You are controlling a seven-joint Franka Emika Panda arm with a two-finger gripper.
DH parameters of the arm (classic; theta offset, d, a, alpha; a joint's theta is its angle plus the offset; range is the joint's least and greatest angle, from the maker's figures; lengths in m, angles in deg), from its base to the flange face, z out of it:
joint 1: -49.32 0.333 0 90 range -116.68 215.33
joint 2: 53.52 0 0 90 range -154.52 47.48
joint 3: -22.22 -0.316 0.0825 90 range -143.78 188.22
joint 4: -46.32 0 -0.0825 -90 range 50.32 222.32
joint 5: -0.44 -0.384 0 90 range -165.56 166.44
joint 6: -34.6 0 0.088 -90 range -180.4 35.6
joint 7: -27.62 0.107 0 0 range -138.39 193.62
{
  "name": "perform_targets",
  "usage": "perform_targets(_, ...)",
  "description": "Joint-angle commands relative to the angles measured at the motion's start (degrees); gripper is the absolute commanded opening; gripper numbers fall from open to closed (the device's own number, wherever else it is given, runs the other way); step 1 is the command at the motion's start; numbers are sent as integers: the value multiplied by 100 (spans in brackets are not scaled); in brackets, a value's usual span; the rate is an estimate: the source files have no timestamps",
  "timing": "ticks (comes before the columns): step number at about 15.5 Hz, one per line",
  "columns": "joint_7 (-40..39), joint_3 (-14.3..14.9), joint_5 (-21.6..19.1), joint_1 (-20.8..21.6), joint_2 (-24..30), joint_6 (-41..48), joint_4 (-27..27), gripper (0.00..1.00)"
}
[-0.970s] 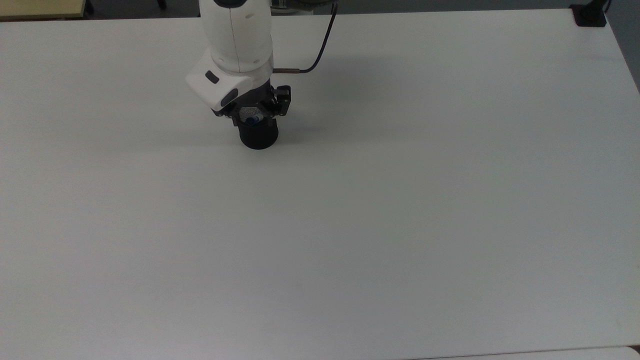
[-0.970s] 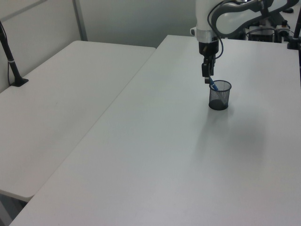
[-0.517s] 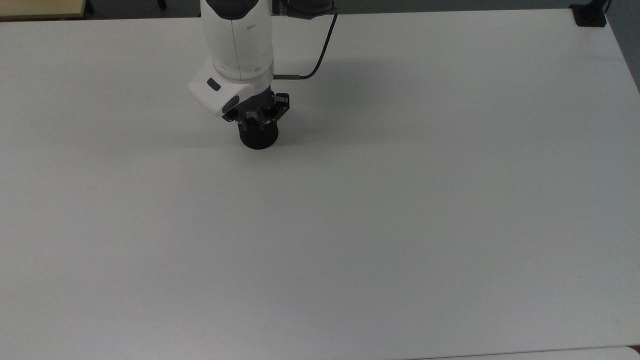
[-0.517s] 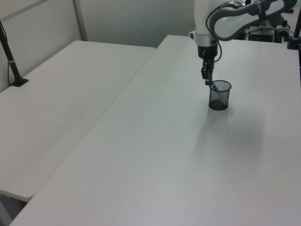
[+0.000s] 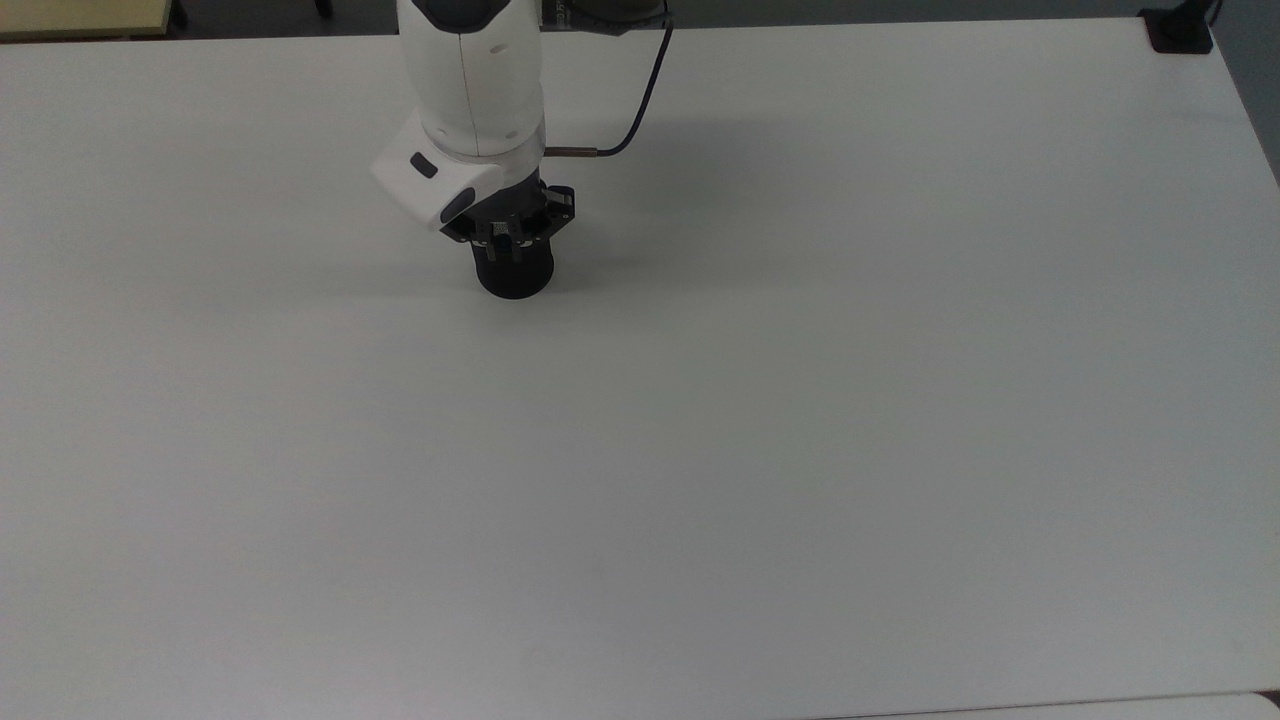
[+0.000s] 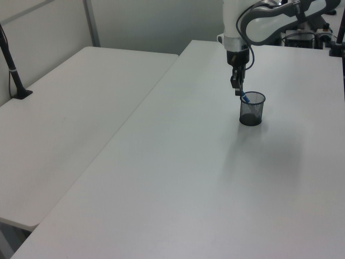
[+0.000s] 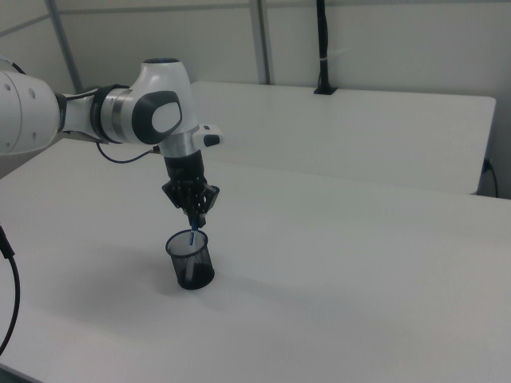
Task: Remove the marker
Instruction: 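Lift the blue marker straight up out of the pen cup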
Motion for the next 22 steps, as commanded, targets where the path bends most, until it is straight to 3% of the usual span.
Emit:
perform_targets(1, 92, 24, 61, 8, 251, 193, -38, 14)
perform_targets(11, 118, -2, -27, 69, 454, 1423, -1418, 14)
perform_targets(18, 389, -55, -123, 912, 366, 1864, -1147, 14)
perform_targets(22, 522, -55, -308, 1159, 147, 1820, -962, 14)
